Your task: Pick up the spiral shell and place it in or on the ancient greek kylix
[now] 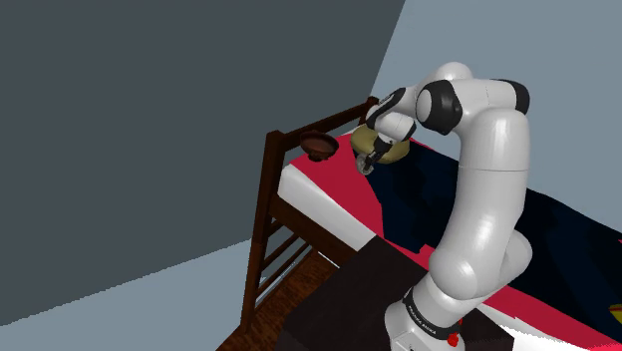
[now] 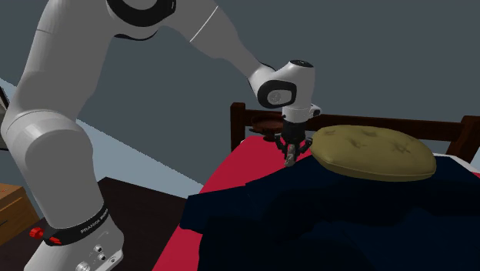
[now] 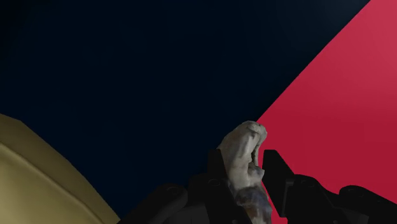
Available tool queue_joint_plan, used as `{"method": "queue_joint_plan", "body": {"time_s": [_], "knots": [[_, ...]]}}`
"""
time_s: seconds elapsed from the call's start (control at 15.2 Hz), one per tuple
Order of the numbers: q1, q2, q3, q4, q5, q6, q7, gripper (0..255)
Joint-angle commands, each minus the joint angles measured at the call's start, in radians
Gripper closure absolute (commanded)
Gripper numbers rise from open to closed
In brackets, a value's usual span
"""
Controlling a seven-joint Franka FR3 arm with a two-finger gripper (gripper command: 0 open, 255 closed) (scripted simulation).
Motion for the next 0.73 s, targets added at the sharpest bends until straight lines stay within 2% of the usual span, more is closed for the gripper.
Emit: {"method": "queue_joint_plan", "body": {"time_s": [0.0,0.66], "knots": [[0.000,0.000,0.000,0.000,0.000,0.000,0.000,255],[0.024,-0.068,-0.034,0.013,-0.054,-0.072,0.041,255]]}}
